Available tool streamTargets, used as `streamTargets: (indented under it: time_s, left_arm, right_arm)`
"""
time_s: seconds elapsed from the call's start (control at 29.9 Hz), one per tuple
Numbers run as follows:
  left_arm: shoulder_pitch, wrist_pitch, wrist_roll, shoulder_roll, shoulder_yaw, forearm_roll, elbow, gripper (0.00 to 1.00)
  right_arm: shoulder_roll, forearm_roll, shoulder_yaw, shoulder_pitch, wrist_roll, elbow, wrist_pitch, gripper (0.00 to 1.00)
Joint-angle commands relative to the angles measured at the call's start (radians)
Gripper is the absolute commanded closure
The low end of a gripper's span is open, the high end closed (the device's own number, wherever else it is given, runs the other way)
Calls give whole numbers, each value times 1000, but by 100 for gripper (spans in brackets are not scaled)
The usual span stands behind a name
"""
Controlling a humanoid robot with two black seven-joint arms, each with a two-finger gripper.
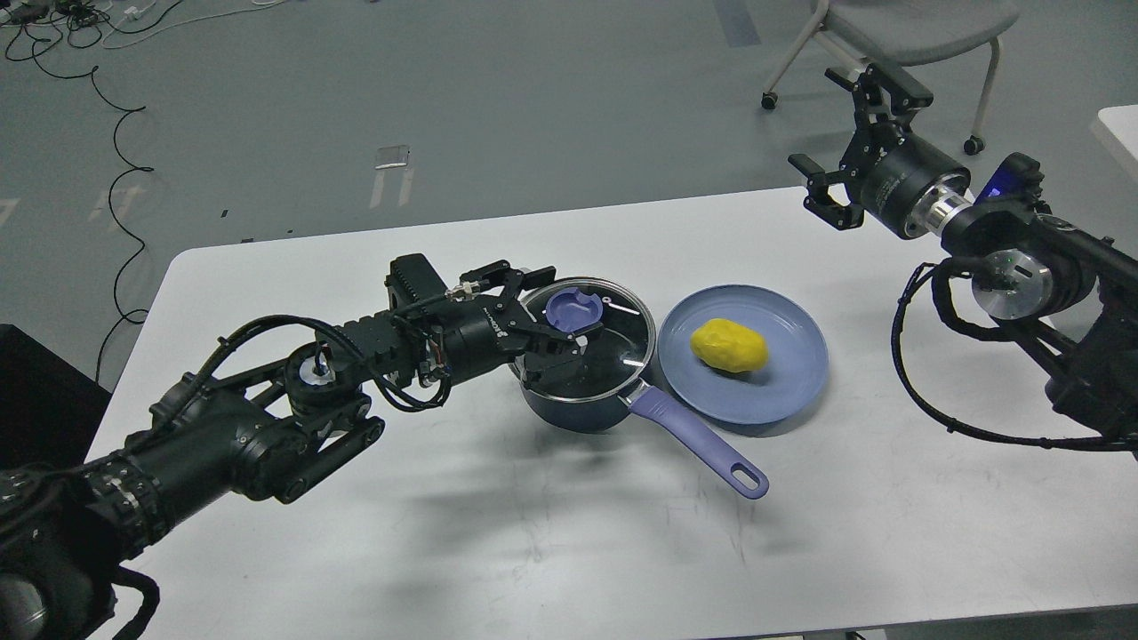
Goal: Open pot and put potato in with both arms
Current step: 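Lift the glass lid off the saucepan and carry it away from the pot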
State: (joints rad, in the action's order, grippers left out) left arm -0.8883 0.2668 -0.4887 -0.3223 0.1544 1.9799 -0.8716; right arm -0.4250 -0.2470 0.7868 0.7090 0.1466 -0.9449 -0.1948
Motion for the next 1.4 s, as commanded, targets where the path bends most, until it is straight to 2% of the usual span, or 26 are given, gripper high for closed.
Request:
streamTargets:
  time_s: [0.0,0.03,0.1,0.17,0.23,0.7,0.87,0.94,1.07,1.37]
  left_arm:
    - [3,0,0,-1,-1,1,0,11]
    - [3,0,0,-1,-1,1,0,12]
    - [3,0,0,-1,-1,1,0,20]
    - [2,0,0,-1,-1,1,0,33]
    - [2,0,0,-1,-1,1,0,36]
    - [-5,0,0,-3,1,-3,-6,37]
    - [-46,-1,0,-26,1,-12,-66,37]
    - [-78,-4,0,-67,1,-16,-112,37]
    - [-113,-4,0,-112,-1,-24,-113,37]
    - [-103,-4,0,-273,-19,-88,-104,36]
  right_arm:
    - [0,-2,-3,-2,1,1,0,0]
    - [-1,-2,-3,-2,1,3,0,0]
    - [-3,-2,-3,-3,1,3,0,0]
    - [-3,-2,-3,-5,1,3,0,0]
    - [-1,-2,-3,-5,1,5,0,0]
    - [-1,-2,-6,-5,1,9,1,0]
    - [-1,-2,-5,-3,1,9,3,0]
    - [-1,-2,-5,-3,1,9,3,0]
    - [-1,-2,-5,-3,1,9,3,0]
    - [5,-2,-6,-5,1,11,8,0]
